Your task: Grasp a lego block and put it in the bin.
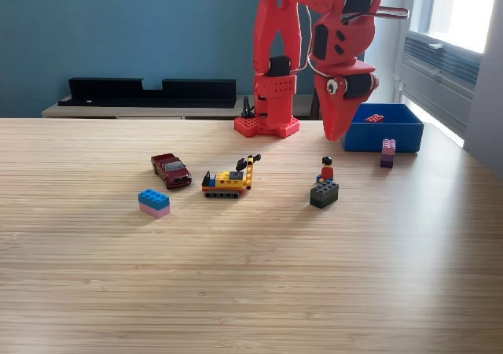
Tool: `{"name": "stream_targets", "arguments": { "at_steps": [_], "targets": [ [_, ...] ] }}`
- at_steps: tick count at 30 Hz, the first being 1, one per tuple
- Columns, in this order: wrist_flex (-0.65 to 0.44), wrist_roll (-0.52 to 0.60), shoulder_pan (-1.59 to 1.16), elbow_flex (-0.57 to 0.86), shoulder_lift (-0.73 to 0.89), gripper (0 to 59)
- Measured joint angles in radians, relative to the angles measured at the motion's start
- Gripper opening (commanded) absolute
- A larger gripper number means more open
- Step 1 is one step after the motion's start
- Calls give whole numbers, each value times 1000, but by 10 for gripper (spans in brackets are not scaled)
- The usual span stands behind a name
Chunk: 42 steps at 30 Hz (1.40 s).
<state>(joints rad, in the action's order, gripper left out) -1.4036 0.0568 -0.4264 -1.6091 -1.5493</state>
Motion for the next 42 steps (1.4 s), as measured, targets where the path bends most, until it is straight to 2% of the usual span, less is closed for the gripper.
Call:
{"name": "stream_targets", "arguments": {
  "at_steps": [9,18,21,25,28,36,42],
  "targets": [
    [26,-11,63,32,0,1],
    [26,-114,-77,77,0,2],
    [26,-172,-130,77,0,57],
    [26,-265,-187,77,0,170],
    [26,-337,-232,77,0,217],
    [26,-453,-367,77,0,303],
    [26,-506,-446,12,0,321]
  ]
}}
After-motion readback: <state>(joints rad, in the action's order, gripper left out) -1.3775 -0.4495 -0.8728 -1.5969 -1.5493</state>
